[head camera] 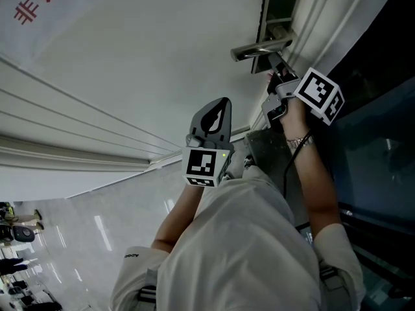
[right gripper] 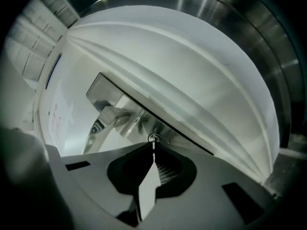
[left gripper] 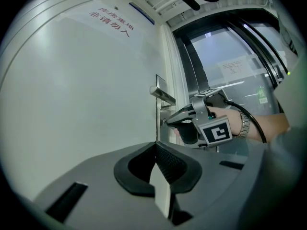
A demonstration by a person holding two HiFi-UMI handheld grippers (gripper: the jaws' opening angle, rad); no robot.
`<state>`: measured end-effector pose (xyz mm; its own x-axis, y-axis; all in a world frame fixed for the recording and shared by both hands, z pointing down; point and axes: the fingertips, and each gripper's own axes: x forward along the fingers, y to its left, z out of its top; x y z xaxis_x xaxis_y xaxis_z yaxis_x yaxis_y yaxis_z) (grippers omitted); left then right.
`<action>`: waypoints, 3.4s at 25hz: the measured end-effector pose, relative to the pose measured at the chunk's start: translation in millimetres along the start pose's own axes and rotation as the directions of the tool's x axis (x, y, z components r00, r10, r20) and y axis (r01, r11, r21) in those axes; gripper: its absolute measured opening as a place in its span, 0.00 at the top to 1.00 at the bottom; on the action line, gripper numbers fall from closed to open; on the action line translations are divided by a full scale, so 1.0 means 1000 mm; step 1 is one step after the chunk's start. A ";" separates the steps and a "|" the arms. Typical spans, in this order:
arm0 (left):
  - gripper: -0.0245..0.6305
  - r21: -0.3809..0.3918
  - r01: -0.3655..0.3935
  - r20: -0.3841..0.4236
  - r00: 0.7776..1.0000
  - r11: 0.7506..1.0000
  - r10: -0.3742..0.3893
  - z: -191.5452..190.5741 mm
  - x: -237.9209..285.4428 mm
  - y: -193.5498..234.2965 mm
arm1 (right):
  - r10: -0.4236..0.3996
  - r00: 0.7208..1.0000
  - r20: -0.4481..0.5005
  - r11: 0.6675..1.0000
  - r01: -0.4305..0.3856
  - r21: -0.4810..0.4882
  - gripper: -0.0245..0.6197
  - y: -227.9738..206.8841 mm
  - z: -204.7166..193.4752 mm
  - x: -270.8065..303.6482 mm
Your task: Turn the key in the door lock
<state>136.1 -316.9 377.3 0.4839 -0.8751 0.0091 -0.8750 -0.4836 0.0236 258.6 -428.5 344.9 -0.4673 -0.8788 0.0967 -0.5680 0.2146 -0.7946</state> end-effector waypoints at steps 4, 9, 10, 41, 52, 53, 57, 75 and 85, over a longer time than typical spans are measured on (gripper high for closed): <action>0.95 -0.002 -0.002 -0.003 1.000 1.000 0.002 -0.001 0.000 0.002 | 0.060 0.998 0.011 0.969 -0.061 0.238 0.95 0.000 0.000 0.001; 0.95 -0.004 0.001 -0.005 1.000 1.000 -0.001 -0.002 0.000 0.001 | 0.090 0.996 0.016 0.932 -0.090 0.351 0.95 -0.003 0.000 0.000; 0.95 -0.004 0.000 -0.004 1.000 1.000 0.000 -0.002 0.000 0.002 | 0.096 0.995 0.018 0.923 -0.096 0.374 0.95 -0.003 0.000 0.000; 0.95 0.006 0.025 -0.008 1.000 1.000 -0.025 -0.004 0.000 -0.010 | 0.093 0.985 -0.143 0.995 -0.095 -0.010 0.75 0.007 -0.027 -0.018; 0.95 0.023 0.042 -0.012 0.999 0.999 -0.042 -0.005 0.002 -0.020 | -0.206 0.977 0.054 0.488 0.150 -0.860 0.75 0.007 -0.011 -0.031; 0.95 0.025 0.044 -0.014 0.999 0.999 -0.043 -0.005 0.002 -0.021 | -0.219 0.974 0.056 0.418 0.146 -0.897 0.75 0.006 -0.013 -0.030; 0.95 0.024 0.043 -0.016 0.999 0.999 -0.042 -0.006 0.003 -0.021 | -0.251 0.964 0.094 0.218 0.150 -0.964 0.75 0.007 -0.015 -0.025; 0.95 0.002 0.025 -0.010 1.000 1.000 -0.025 -0.006 0.002 -0.012 | -0.250 0.933 0.259 -0.407 0.142 -0.902 0.76 0.017 -0.018 -0.002; 0.95 -0.005 0.026 -0.014 1.000 1.000 -0.026 -0.008 0.002 -0.009 | -0.249 0.918 0.308 -0.469 0.164 -0.868 0.92 0.015 -0.013 0.002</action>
<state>144.9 -314.1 385.3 0.5067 -0.8618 0.0229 -0.8620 -0.5061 0.0286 240.0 -421.6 340.6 -0.0793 -0.9916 0.1020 -0.3984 0.1253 0.9086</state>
